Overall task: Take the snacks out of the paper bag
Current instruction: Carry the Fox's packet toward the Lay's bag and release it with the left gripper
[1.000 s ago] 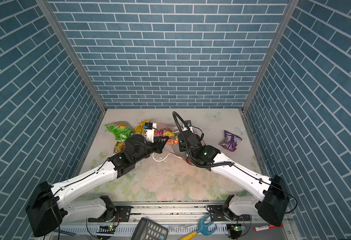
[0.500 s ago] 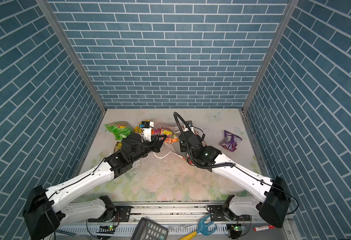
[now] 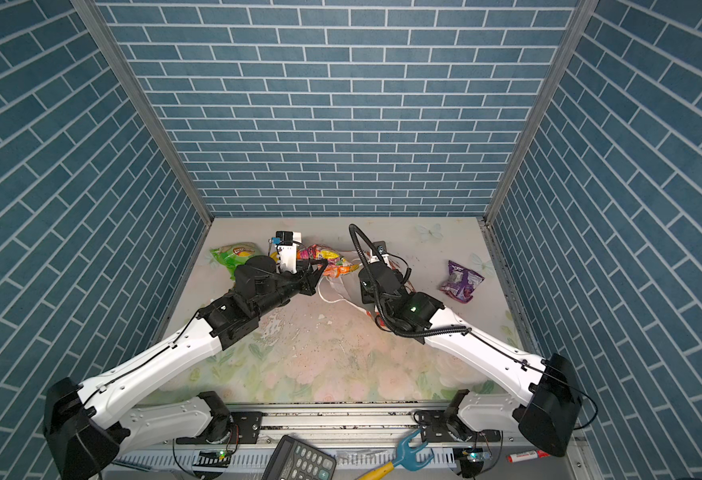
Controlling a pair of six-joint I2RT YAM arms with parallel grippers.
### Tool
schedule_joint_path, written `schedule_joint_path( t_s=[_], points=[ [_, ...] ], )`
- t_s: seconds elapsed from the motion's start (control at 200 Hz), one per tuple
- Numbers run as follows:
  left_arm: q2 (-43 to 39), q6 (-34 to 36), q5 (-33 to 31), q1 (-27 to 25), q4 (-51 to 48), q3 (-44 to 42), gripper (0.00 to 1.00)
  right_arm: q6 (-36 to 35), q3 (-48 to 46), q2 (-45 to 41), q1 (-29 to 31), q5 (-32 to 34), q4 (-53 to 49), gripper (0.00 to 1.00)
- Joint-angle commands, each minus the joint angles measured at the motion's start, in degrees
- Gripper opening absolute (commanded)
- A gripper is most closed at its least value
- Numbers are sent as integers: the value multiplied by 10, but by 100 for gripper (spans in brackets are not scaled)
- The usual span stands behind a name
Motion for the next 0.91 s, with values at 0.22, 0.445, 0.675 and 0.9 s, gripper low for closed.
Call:
schedule_joint_path(
  t_s=[0.22,0.445,0.675,0.9],
  points=[
    [8,31,-27,13,-64,69,0,1,-35,-30,-1,13,26,0],
    [18,35,-26,27,-103,100,0,-11,-45,-44,-2,14,37,0],
    [25,43,-25,44,-146,125,0,-20,-49,-50,-5,11,42,0],
    [24,46,-24,79,-173,130,0,-27,-51,-43,-10,8,47,0]
  ],
)
